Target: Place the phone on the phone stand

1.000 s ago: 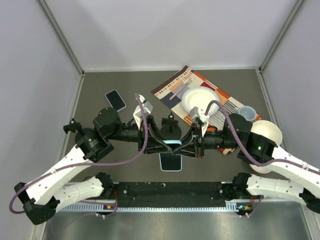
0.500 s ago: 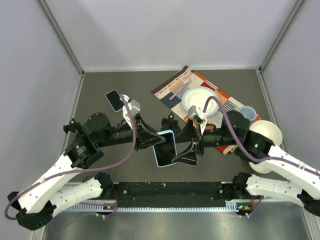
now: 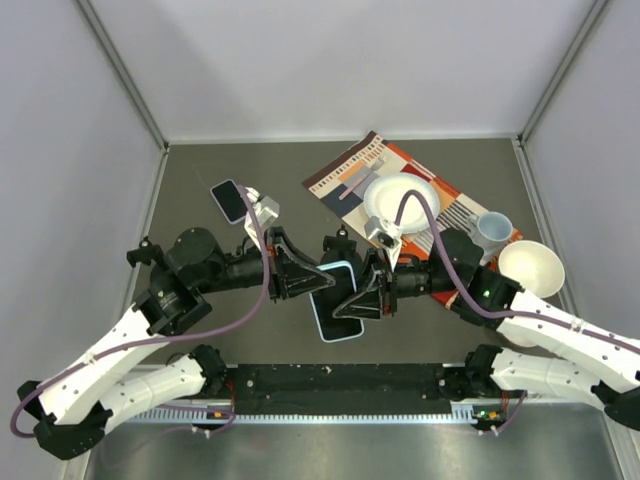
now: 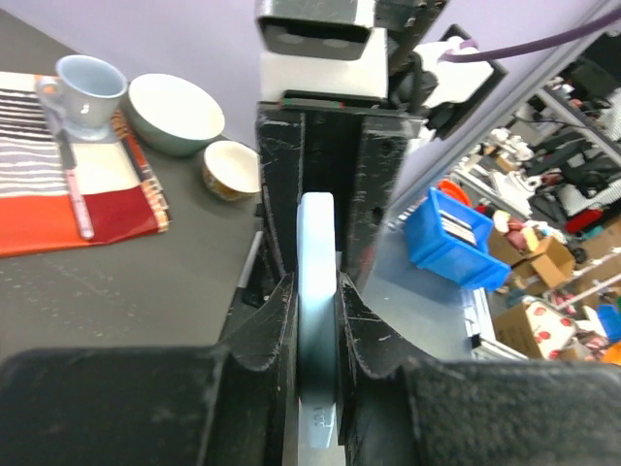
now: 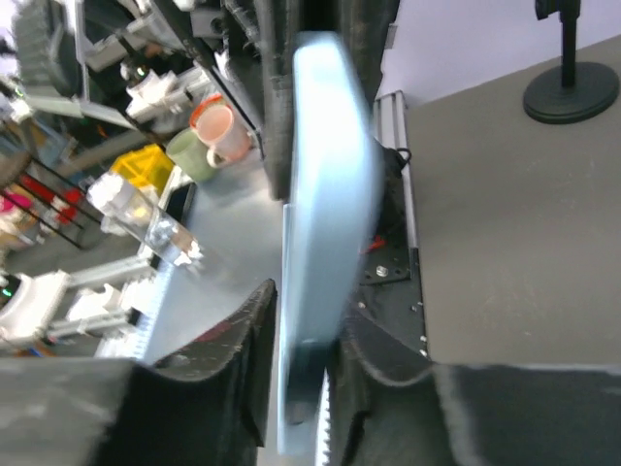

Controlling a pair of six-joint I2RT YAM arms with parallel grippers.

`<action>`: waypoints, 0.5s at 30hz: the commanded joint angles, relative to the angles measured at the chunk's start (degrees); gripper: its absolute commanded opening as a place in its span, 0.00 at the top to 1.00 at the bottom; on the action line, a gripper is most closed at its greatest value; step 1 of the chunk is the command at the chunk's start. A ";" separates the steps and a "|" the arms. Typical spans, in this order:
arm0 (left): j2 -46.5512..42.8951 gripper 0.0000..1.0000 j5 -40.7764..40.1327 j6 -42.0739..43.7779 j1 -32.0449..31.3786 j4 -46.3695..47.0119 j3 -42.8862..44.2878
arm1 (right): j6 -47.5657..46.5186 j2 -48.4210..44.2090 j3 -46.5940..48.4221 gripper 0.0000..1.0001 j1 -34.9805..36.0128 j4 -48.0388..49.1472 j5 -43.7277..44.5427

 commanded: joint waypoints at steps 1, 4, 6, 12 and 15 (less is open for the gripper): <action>-0.11 1.00 2.00 -3.06 0.04 9.93 0.09 | 3.35 -0.11 -0.67 0.83 -0.32 10.38 -2.86; 1.38 1.00 3.93 -1.84 0.13 6.80 2.28 | 3.08 -0.11 -0.85 1.00 -0.32 10.38 -2.50; 2.17 0.87 5.25 0.00 0.04 1.00 5.00 | 2.56 -1.16 -1.99 1.00 -0.41 11.00 -2.51; 7.79 0.37 7.98 9.41 0.04 -19.28 13.09 | -3.24 -3.01 -1.73 1.00 -0.41 3.38 -4.00; 9.38 0.37 8.42 13.19 0.04 -24.15 14.85 | -7.28 -2.92 0.38 1.00 -0.41 -0.59 -5.23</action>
